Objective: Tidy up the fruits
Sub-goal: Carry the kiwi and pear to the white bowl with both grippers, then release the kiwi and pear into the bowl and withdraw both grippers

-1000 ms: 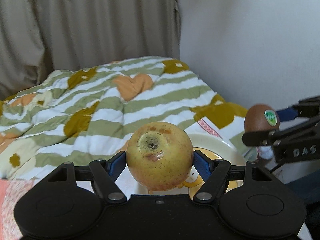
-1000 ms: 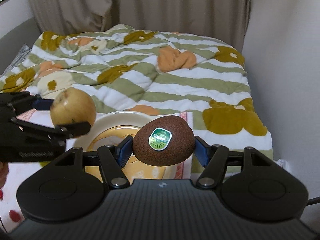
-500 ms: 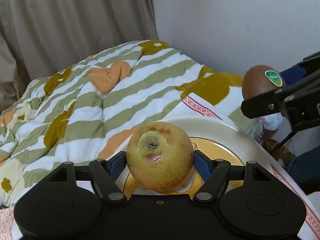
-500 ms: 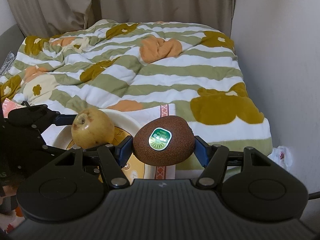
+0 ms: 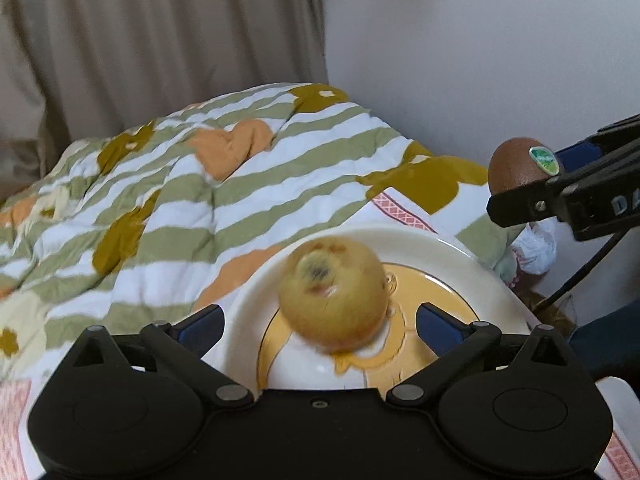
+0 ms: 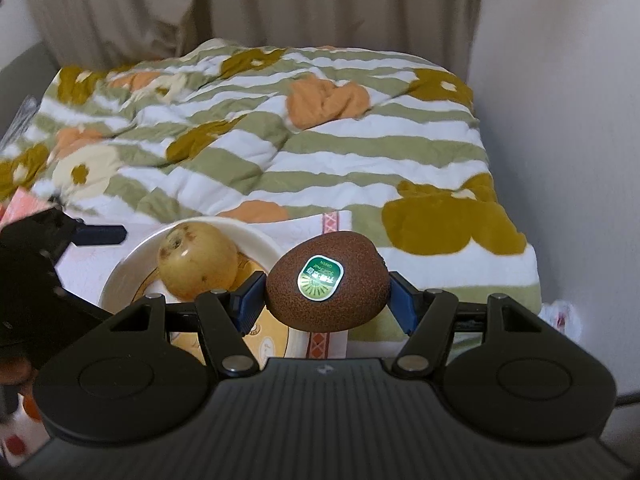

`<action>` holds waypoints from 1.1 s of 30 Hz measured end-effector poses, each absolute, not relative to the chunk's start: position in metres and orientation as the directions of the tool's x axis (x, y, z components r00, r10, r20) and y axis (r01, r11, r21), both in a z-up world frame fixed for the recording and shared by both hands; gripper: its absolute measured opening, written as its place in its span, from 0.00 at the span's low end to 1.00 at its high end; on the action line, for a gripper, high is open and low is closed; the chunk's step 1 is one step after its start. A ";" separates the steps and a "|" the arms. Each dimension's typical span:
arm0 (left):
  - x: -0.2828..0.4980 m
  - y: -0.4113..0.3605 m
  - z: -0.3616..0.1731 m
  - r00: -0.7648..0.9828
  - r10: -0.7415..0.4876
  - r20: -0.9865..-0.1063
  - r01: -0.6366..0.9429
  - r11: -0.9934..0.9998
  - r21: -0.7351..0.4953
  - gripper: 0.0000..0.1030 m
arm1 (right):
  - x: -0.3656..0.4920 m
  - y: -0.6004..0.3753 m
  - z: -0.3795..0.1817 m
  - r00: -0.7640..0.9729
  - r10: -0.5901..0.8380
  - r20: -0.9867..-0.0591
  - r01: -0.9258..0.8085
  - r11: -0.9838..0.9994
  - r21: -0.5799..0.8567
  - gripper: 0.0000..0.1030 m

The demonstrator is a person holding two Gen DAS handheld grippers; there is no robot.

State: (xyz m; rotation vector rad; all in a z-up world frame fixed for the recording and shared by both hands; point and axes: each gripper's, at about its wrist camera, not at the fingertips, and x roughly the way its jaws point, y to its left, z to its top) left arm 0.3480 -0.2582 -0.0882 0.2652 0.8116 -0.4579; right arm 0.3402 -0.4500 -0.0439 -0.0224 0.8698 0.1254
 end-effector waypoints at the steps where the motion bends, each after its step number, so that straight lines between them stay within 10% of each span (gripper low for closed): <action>1: 0.345 -0.253 -0.085 0.599 -0.296 -0.744 0.479 0.877 0.036 1.00 | 0.339 -0.446 -0.044 0.637 0.102 -0.764 -0.136 0.991 0.019 0.78; 26: 0.286 -0.174 -0.050 0.660 -0.186 -0.728 0.250 0.968 -0.021 1.00 | 0.341 -0.367 -0.114 0.658 0.087 -0.748 -0.366 0.905 -0.216 0.78; 33: 0.273 -0.173 -0.043 0.679 -0.170 -0.715 0.232 0.973 -0.010 1.00 | 0.318 -0.370 -0.094 0.725 0.075 -0.685 -0.329 0.911 -0.249 1.00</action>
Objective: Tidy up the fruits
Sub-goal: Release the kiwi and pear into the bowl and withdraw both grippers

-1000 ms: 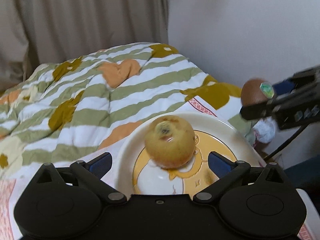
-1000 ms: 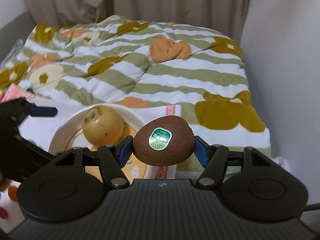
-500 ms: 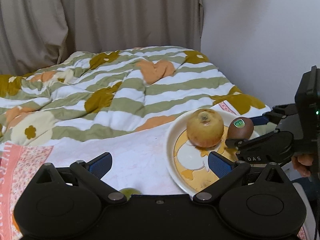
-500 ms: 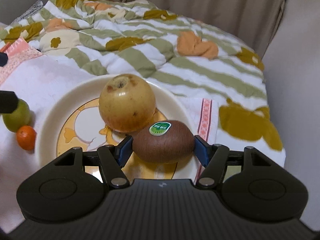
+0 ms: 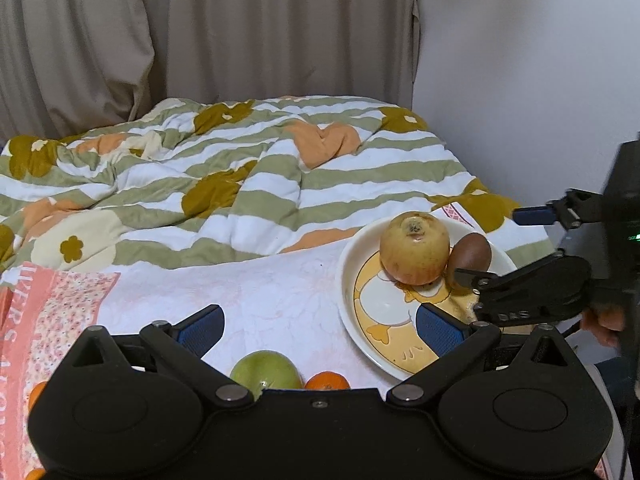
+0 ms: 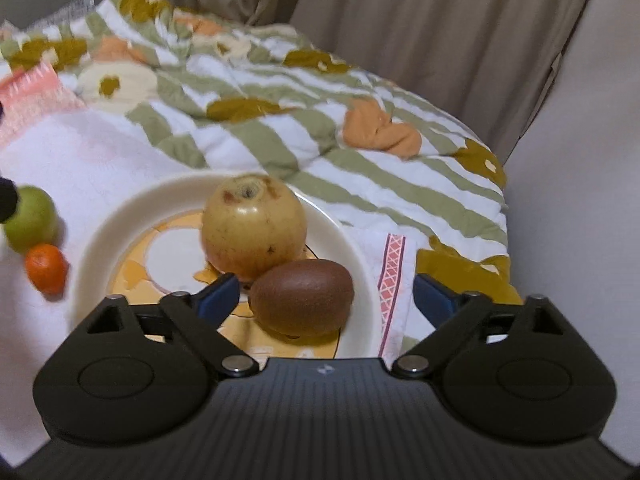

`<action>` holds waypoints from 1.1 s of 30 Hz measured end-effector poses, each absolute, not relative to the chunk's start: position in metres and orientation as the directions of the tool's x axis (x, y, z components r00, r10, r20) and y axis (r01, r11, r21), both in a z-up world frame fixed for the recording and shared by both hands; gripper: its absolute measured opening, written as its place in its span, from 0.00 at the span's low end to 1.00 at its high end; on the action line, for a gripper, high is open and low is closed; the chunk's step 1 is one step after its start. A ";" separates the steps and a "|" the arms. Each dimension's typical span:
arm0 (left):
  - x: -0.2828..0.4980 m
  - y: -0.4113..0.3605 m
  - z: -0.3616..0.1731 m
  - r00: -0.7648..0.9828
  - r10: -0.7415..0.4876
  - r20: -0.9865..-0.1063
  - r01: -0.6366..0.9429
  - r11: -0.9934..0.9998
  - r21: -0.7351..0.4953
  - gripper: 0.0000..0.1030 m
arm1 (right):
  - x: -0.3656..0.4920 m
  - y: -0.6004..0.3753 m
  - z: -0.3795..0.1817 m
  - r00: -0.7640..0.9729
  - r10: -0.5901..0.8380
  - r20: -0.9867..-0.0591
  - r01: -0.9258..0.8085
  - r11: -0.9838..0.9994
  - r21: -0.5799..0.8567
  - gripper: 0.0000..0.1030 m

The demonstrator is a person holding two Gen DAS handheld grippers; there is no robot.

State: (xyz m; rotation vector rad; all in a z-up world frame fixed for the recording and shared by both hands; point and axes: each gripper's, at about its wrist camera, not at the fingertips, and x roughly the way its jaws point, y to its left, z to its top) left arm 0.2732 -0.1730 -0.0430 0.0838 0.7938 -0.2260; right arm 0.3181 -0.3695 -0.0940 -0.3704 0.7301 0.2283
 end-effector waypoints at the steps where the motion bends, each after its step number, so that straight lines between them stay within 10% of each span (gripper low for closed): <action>1: 0.271 -0.173 -0.041 0.683 -0.168 -0.711 0.229 0.973 -0.010 1.00 | 0.315 -0.372 -0.091 0.723 0.081 -0.686 -0.327 0.915 -0.236 1.00; 33: 0.073 -0.065 0.022 0.799 0.084 -0.596 -0.070 0.996 0.048 1.00 | 0.141 -0.331 0.021 0.725 0.202 -0.658 -0.261 0.965 0.008 1.00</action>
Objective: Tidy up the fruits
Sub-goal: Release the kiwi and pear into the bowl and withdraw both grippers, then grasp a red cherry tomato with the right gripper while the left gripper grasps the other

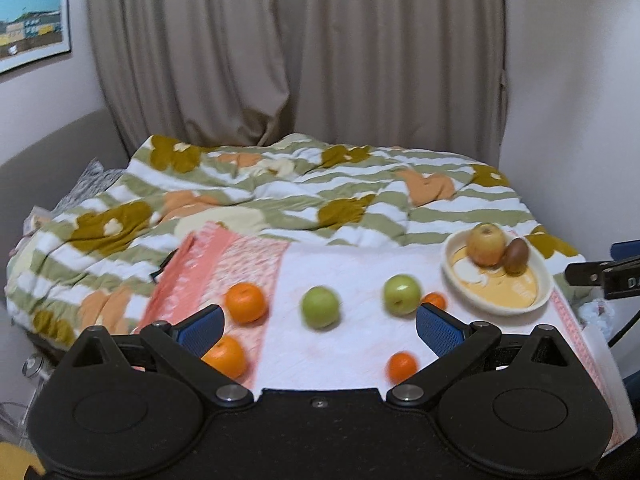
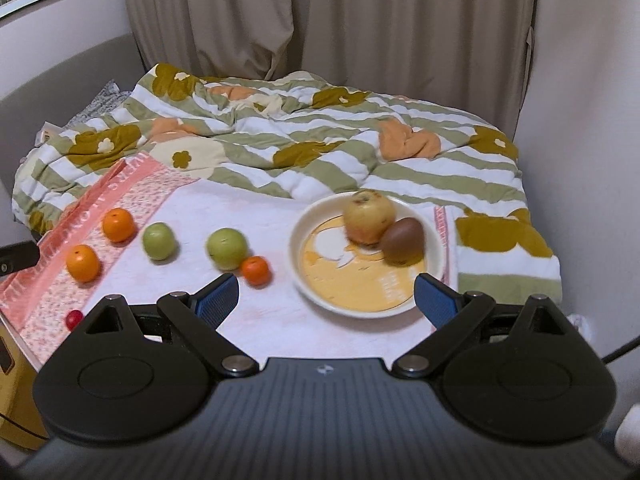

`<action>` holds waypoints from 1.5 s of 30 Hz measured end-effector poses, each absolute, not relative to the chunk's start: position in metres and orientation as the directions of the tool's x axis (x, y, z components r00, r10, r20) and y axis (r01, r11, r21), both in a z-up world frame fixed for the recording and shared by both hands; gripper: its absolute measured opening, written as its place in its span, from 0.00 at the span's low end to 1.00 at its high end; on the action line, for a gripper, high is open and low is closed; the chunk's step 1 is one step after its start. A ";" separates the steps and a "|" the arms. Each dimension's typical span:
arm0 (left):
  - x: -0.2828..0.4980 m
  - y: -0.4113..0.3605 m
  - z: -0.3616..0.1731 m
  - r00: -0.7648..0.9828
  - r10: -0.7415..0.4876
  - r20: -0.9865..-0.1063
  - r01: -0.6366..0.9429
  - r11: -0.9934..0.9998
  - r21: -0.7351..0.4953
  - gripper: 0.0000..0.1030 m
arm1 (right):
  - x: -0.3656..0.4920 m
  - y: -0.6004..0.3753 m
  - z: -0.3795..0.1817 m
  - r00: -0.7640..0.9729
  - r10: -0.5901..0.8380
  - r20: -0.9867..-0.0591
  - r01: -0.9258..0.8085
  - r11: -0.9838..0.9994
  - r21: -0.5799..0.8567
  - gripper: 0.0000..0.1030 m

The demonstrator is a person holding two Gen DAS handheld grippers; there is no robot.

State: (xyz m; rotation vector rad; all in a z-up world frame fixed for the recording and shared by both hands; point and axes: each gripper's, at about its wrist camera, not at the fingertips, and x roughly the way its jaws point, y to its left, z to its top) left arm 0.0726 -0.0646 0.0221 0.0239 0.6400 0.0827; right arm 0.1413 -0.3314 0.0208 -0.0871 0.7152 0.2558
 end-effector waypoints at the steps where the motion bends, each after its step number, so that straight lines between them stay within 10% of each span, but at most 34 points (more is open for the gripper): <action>1: 0.068 -0.057 0.020 0.797 0.082 -0.598 -0.069 0.997 0.044 1.00 | 0.136 -0.325 0.021 0.726 0.199 -0.659 -0.255 0.967 0.011 1.00; 27: 0.061 0.072 -0.064 0.667 -0.175 -0.724 0.221 0.975 -0.032 0.98 | 0.048 -0.162 -0.051 0.656 0.044 -0.753 -0.025 0.999 0.037 1.00; 45: 0.104 0.041 -0.127 0.567 -0.194 -0.801 0.309 0.951 -0.012 0.70 | 0.075 -0.133 -0.106 0.573 0.068 -0.817 -0.064 0.997 0.039 1.00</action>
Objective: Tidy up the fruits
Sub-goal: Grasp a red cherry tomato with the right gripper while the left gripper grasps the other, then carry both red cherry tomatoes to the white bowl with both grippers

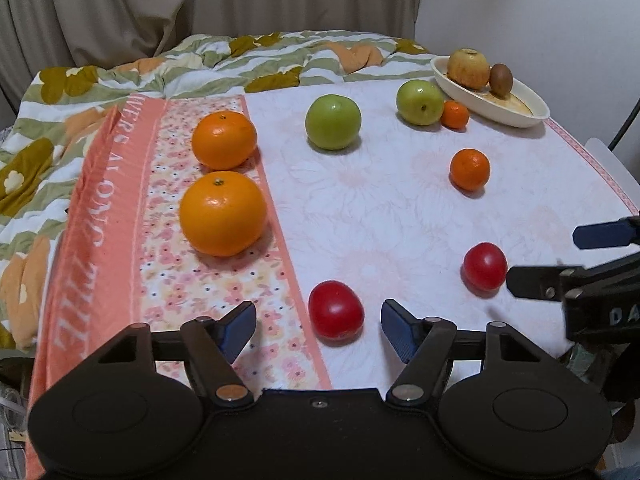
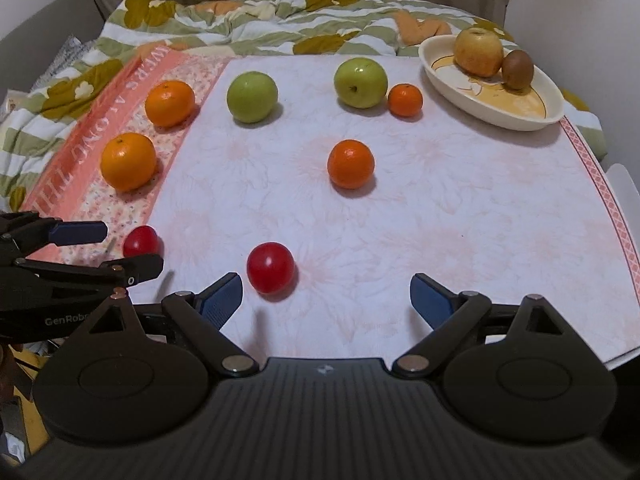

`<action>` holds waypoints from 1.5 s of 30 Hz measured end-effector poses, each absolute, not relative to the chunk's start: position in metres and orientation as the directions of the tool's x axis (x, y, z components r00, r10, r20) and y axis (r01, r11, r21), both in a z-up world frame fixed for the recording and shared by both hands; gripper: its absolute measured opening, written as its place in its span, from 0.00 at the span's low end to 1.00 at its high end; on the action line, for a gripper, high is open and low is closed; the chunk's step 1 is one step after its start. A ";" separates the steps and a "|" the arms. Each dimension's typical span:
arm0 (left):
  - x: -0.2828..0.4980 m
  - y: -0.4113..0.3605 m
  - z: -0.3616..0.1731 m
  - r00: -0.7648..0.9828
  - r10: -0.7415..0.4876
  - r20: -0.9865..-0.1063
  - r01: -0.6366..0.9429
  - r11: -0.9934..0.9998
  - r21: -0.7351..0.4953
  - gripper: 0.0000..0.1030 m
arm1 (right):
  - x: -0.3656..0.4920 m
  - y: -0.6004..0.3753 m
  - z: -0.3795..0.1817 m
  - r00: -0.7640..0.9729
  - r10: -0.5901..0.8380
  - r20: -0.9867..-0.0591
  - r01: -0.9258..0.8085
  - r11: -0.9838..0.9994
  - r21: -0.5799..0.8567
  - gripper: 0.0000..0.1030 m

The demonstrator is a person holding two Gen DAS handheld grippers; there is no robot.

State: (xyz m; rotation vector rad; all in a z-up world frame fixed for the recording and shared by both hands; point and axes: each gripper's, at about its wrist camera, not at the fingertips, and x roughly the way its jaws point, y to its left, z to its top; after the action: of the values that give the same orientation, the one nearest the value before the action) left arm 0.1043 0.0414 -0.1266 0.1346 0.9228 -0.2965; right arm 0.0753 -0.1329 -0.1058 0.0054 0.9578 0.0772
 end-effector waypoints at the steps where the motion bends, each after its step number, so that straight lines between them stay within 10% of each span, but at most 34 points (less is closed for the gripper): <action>1: 0.106 0.041 -0.127 0.565 -0.199 -0.801 0.312 0.950 -0.017 0.68 | 0.077 -0.132 -0.107 0.569 0.068 -0.819 -0.067 0.997 0.036 1.00; 6: 0.109 0.033 -0.132 0.561 -0.189 -0.806 0.335 0.942 0.012 0.32 | 0.082 -0.129 -0.111 0.556 0.087 -0.826 -0.090 0.995 0.044 0.97; 19: 0.103 0.044 -0.132 0.562 -0.159 -0.812 0.284 0.959 0.009 0.32 | 0.094 -0.116 -0.120 0.516 0.148 -0.844 -0.177 0.982 0.063 0.72; 24: 0.102 0.048 -0.131 0.565 -0.153 -0.811 0.265 0.964 0.003 0.32 | 0.100 -0.110 -0.124 0.505 0.157 -0.849 -0.190 0.979 0.068 0.44; 45: 0.085 0.054 -0.048 0.672 -0.201 -0.713 0.227 0.972 -0.061 0.32 | 0.074 -0.118 -0.046 0.619 0.150 -0.771 -0.141 0.987 0.079 0.43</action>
State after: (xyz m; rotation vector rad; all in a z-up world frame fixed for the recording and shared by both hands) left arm 0.0846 0.0544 -0.0477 0.0335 0.7983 -0.2411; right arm 0.0745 -0.1182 -0.0463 0.0111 0.8881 0.1678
